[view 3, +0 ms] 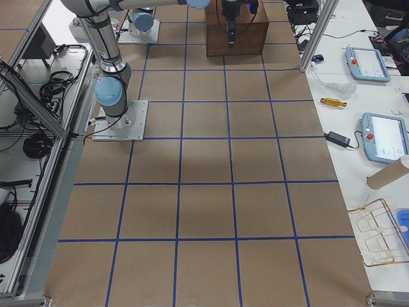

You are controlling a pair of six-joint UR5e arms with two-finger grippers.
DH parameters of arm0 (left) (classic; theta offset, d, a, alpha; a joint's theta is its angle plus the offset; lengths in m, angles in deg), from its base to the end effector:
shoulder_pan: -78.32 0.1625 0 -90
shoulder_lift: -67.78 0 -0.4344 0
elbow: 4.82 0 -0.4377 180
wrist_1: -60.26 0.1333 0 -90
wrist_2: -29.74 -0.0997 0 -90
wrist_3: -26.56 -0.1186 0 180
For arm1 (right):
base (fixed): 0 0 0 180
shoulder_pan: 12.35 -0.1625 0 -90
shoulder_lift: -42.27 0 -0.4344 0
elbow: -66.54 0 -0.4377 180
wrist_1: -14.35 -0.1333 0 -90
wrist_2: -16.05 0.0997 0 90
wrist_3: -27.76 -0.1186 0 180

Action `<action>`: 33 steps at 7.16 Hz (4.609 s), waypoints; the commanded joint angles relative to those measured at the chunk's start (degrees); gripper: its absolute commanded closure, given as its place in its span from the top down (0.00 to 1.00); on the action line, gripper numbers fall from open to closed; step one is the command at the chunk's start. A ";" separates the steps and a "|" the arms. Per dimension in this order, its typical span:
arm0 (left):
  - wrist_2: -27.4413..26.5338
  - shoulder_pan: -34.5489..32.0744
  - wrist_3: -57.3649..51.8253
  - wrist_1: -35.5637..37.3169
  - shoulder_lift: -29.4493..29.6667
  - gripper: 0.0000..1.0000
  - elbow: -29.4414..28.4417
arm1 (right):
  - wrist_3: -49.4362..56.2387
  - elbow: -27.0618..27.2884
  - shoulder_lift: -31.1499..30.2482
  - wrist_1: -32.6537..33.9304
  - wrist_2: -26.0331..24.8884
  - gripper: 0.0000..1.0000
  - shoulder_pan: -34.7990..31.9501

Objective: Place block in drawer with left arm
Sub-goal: 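Pull the drawer out of the cabinet with the left gripper, then release the handle and move the left gripper above the yellow cube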

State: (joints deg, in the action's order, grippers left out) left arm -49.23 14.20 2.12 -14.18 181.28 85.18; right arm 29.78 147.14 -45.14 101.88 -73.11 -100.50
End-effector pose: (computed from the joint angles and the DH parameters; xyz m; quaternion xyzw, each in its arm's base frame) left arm 0.1465 -0.6594 0.2573 0.0191 -0.9928 -0.0216 0.1161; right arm 0.1168 -0.5667 0.5377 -0.0018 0.9993 -0.0381 0.0060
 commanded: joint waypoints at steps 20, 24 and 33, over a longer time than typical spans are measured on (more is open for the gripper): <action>-1.27 11.21 -9.03 -0.18 0.05 1.00 0.00 | 0.00 0.00 0.05 0.00 -0.05 1.00 0.08; -1.27 11.21 -9.22 -0.26 0.05 1.00 -0.26 | 0.00 0.00 -0.04 0.00 -0.05 1.00 0.00; -0.13 10.95 -8.43 -9.11 -4.41 1.00 -4.90 | 0.00 0.00 0.05 0.00 0.04 1.00 0.00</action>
State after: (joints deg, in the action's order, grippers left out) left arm -49.40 25.39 -6.38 -19.22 178.42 82.54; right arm 29.78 147.14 -45.13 101.88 -73.12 -100.49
